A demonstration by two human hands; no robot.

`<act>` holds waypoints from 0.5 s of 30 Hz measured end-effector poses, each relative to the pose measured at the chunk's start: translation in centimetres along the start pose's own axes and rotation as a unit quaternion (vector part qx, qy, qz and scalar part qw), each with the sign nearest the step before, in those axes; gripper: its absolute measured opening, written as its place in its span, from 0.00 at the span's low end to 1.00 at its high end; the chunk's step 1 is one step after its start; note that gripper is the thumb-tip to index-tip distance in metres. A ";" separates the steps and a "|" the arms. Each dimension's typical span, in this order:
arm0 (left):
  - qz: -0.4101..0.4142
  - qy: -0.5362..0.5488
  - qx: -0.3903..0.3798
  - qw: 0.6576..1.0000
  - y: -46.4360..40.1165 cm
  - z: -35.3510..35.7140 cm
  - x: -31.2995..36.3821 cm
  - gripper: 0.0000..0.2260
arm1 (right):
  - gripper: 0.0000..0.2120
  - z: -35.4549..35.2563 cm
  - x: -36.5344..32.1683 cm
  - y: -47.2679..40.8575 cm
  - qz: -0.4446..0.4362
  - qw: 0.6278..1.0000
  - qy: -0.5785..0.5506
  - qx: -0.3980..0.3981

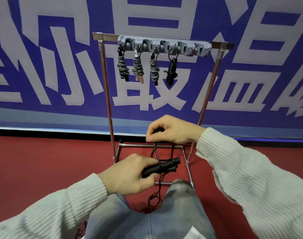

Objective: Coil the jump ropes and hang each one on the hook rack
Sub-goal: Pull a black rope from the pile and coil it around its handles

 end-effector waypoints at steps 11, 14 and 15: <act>-0.138 0.464 0.246 0.840 2.2 -3.3 -1.6 0.12 | 0.16 10.5 3.0 4.0 0.171 0.890 -0.423 -0.019; -0.213 0.460 0.310 0.804 1.9 -3.8 -4.5 0.09 | 0.20 10.3 2.9 4.9 0.158 0.931 -0.325 0.059; -0.237 0.441 0.319 0.805 2.0 -3.8 -5.6 0.10 | 0.20 9.7 2.9 5.2 0.143 0.951 -0.263 0.079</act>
Point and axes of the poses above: each hand's wrist, its own y-axis away from the middle knuckle, its own z-axis out of the palm, x = y × z, the point moved 5 cm from there along -y, towards the middle knuckle, and after that the axes turned 4 degrees about z, right-handed, at the moved point
